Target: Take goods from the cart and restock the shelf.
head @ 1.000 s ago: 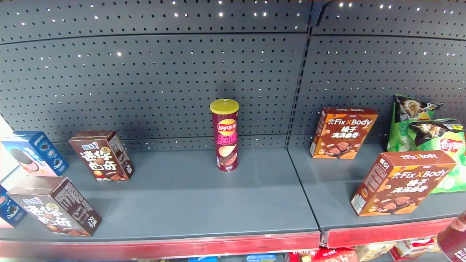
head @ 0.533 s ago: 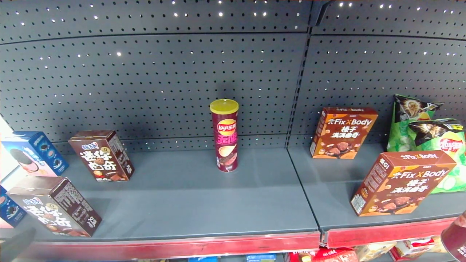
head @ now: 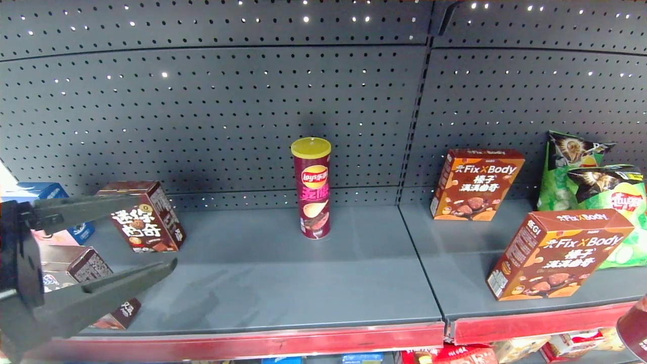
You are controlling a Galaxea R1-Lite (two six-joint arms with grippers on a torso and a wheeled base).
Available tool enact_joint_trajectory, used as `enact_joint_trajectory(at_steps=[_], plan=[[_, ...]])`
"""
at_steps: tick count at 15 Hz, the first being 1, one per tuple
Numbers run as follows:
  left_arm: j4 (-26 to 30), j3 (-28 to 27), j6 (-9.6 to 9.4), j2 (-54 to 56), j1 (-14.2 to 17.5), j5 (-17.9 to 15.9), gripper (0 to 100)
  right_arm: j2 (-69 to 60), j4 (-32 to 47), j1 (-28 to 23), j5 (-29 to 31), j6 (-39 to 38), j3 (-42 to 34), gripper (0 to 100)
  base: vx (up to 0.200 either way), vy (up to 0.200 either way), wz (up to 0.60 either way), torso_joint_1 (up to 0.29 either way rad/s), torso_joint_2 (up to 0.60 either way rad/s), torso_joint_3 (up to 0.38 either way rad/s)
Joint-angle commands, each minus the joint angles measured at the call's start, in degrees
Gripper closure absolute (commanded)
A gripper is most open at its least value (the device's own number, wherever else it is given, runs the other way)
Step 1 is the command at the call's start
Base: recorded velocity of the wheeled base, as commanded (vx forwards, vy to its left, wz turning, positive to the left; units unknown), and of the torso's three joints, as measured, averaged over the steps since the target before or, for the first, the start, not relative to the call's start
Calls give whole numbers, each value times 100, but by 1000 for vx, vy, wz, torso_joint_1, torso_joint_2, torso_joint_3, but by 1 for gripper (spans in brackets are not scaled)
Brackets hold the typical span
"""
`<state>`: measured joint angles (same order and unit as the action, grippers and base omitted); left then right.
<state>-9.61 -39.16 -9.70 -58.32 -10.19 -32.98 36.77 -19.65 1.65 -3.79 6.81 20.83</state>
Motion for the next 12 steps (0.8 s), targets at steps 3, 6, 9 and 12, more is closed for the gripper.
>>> enact_joint_trajectory(at_steps=[3,6,9,12], plan=[[-903,365,39,-1067,140,-271,0,24,-4,2,1,-5,26,100,0,0,0,0,0,0],[-1026,426,171,-1182,140,-227,0,41,-4,2,1,4,26,100,0,0,0,0,0,0],[-1535,374,118,-1762,158,-236,0,76,-4,2,1,-5,17,100,0,0,0,0,0,0],[-1834,-31,258,-2298,246,-227,0,76,-4,2,1,-5,17,100,0,0,0,0,0,0]])
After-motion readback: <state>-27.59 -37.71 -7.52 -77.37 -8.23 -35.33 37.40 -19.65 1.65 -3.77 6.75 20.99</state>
